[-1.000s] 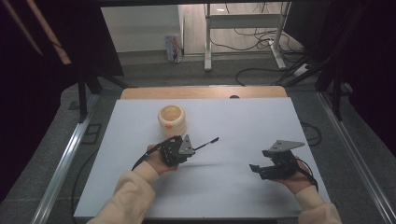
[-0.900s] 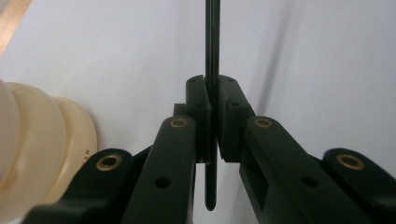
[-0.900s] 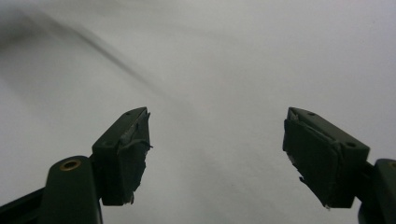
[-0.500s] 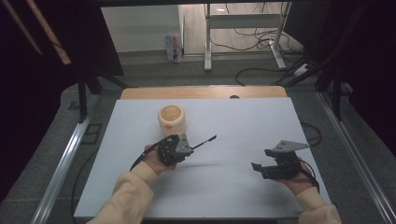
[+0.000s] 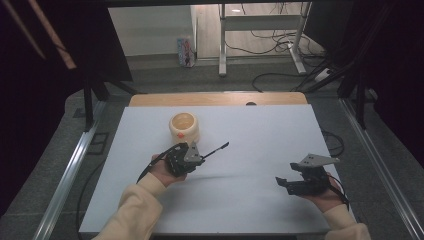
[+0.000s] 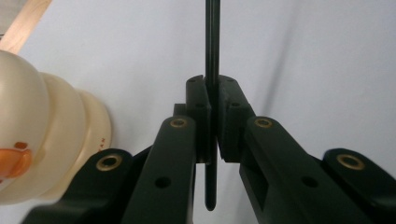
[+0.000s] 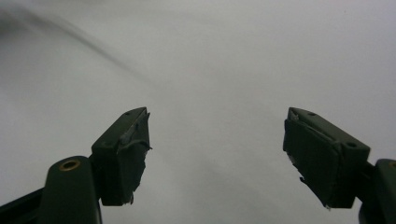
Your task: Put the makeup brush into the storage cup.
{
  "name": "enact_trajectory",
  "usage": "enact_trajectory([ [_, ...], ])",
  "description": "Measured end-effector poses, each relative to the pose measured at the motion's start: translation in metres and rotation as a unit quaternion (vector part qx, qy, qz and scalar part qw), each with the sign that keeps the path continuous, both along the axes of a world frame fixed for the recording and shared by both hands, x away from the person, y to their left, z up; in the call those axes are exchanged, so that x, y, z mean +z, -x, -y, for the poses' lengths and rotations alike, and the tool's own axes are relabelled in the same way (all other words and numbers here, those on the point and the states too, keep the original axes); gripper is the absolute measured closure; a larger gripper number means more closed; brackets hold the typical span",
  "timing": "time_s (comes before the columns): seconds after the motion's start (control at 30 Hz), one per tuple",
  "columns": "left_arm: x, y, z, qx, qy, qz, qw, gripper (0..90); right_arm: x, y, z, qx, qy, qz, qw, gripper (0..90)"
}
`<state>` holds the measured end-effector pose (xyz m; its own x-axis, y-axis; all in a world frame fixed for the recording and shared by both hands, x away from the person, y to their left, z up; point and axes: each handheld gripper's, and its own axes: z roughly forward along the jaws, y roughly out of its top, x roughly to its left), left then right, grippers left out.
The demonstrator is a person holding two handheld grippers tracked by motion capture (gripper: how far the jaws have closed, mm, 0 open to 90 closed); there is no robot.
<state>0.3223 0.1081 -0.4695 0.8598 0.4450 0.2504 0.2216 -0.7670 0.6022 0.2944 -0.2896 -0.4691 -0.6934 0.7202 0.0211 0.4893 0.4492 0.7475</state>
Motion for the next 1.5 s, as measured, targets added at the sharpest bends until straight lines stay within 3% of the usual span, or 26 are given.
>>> enact_trajectory([
  [0.8, 0.029, -0.008, -0.020, 0.021, 0.035, 0.012, 0.9991, 85.8, 0.000, 0.001, 0.004, 0.000, 0.002, 0.001, 1.0000, 22.6],
  [1.07, 0.033, -0.013, -0.027, 0.032, 0.061, 0.011, 0.9976, 85.8, 0.000, 0.001, 0.003, 0.000, 0.002, 0.003, 1.0000, 22.7],
  [1.5, 0.042, -0.024, -0.036, 0.055, 0.104, 0.012, 0.9930, 85.8, -0.001, 0.001, 0.002, -0.001, 0.005, 0.003, 1.0000, 22.7],
])
